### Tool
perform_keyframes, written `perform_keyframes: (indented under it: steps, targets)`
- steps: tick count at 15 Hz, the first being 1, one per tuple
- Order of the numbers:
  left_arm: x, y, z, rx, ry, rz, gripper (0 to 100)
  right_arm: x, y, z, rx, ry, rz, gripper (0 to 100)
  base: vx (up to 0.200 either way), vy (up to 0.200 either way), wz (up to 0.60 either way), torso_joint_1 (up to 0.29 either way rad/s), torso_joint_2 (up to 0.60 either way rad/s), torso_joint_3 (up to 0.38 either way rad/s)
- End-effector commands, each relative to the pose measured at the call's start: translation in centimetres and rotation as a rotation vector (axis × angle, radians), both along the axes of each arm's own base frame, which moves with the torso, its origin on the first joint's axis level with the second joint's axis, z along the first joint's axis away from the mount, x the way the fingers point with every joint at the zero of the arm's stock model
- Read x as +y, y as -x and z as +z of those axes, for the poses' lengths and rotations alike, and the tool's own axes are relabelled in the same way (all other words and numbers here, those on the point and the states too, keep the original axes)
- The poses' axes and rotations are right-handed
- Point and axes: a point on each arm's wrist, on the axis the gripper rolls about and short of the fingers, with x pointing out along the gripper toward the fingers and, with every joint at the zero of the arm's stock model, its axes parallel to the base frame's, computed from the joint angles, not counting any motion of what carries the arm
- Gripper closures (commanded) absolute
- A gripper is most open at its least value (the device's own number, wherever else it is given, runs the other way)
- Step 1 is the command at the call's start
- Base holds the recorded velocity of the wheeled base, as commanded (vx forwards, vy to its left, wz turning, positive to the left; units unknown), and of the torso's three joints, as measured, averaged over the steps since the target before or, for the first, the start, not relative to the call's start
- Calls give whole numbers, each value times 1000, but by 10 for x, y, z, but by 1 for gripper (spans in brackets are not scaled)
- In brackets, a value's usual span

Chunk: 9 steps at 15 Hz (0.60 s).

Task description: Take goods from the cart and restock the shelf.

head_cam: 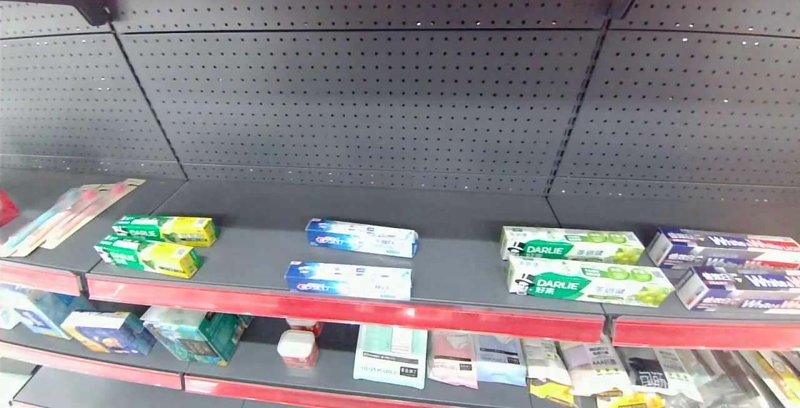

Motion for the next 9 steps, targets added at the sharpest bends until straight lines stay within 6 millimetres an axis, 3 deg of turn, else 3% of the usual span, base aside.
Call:
perform_keyframes:
  steps: [1,9]
  targets:
    - [0,0,0,2,1,-2,0,0,0,0,0,0,-1,0,0,0,0,0,0,0]
    - [0,0,0,2,1,-6,0,-1,0,0,0,9,-26,0,0,0,0,0,0,0]
